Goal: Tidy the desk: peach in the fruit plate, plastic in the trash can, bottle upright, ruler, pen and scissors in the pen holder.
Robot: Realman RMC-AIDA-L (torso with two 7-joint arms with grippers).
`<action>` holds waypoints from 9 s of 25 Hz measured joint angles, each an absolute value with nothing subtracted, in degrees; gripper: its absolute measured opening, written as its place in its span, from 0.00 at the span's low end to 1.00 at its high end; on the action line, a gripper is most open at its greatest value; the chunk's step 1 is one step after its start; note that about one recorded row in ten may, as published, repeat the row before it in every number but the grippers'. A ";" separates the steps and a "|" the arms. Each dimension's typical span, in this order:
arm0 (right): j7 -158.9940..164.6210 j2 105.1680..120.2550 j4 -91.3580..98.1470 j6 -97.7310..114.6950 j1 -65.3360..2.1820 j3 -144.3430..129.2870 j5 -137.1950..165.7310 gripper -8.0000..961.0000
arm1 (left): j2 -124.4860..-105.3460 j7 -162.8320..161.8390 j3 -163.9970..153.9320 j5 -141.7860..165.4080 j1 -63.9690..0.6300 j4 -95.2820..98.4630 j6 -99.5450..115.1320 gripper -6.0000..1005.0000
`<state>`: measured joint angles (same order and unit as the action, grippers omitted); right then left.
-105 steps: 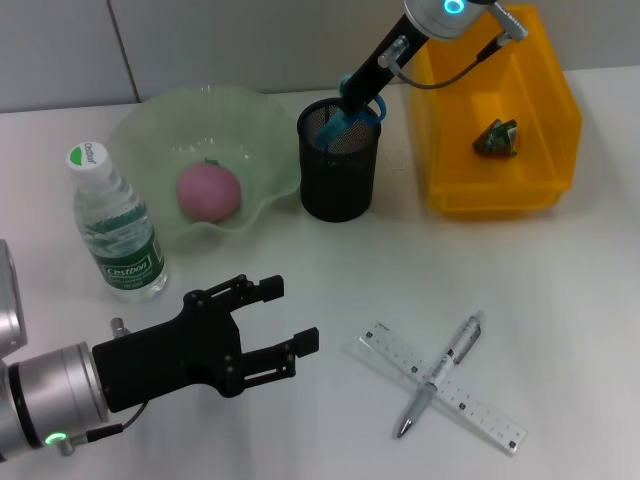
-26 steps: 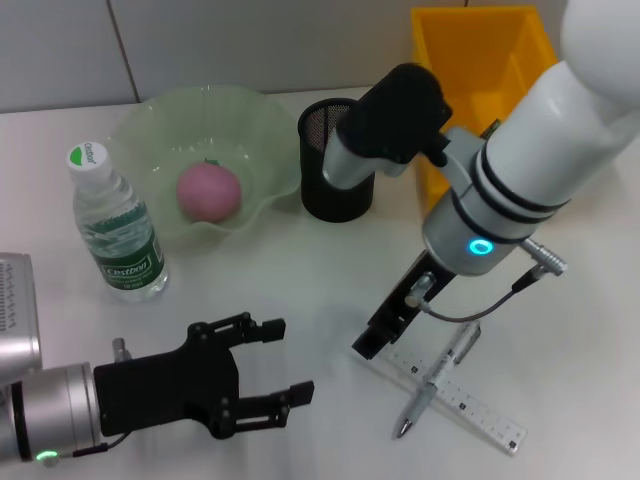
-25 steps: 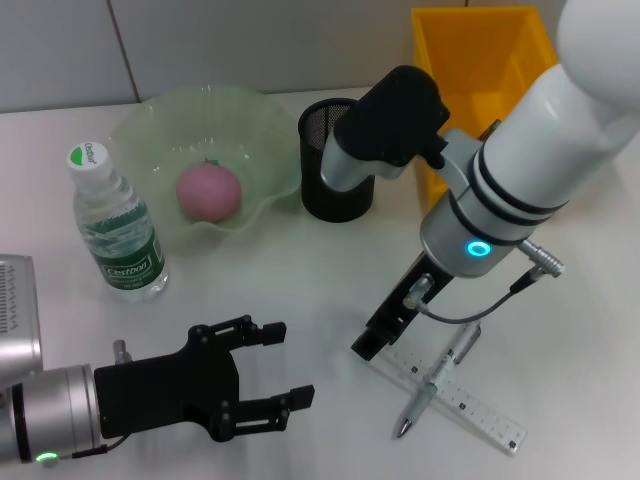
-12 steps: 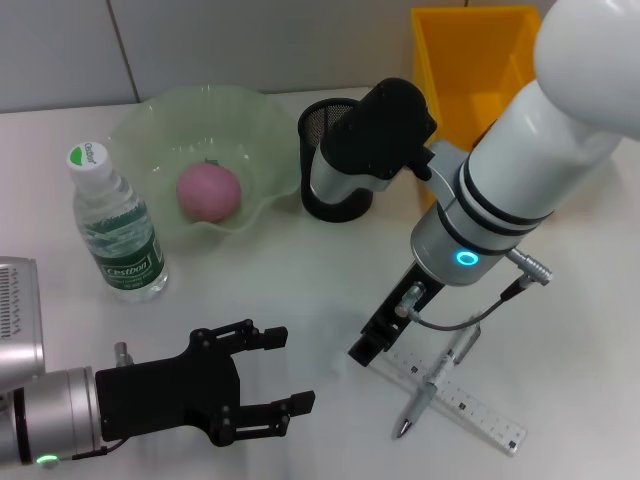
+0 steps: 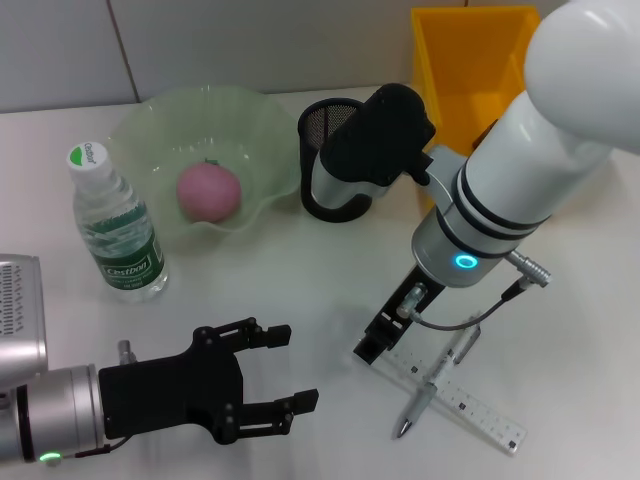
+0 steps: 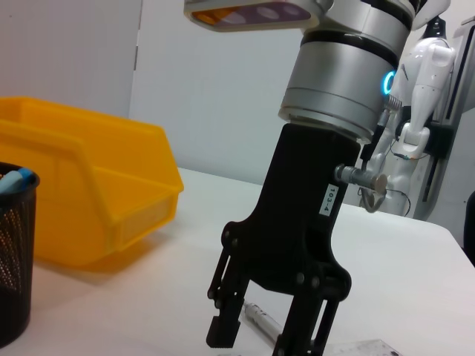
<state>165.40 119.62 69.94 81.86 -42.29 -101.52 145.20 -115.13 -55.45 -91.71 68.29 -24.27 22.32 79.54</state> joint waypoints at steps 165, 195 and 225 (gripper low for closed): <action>64.58 119.80 26.24 59.78 -39.76 -54.62 60.73 0.78 | -117.71 -54.38 -88.24 67.93 -23.21 22.34 81.12 0.80; 108.57 114.68 54.04 110.93 -38.92 -51.80 117.74 0.78 | -117.05 -53.47 -88.69 68.29 -22.21 22.22 83.68 0.80; 97.26 119.13 57.07 105.63 -54.00 -78.75 146.98 0.78 | -116.28 -53.62 -88.06 72.19 -20.30 23.58 83.00 0.80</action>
<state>97.26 119.13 57.07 105.63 -54.00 -78.75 146.98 -116.28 -53.62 -88.06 72.19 -20.30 23.58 83.00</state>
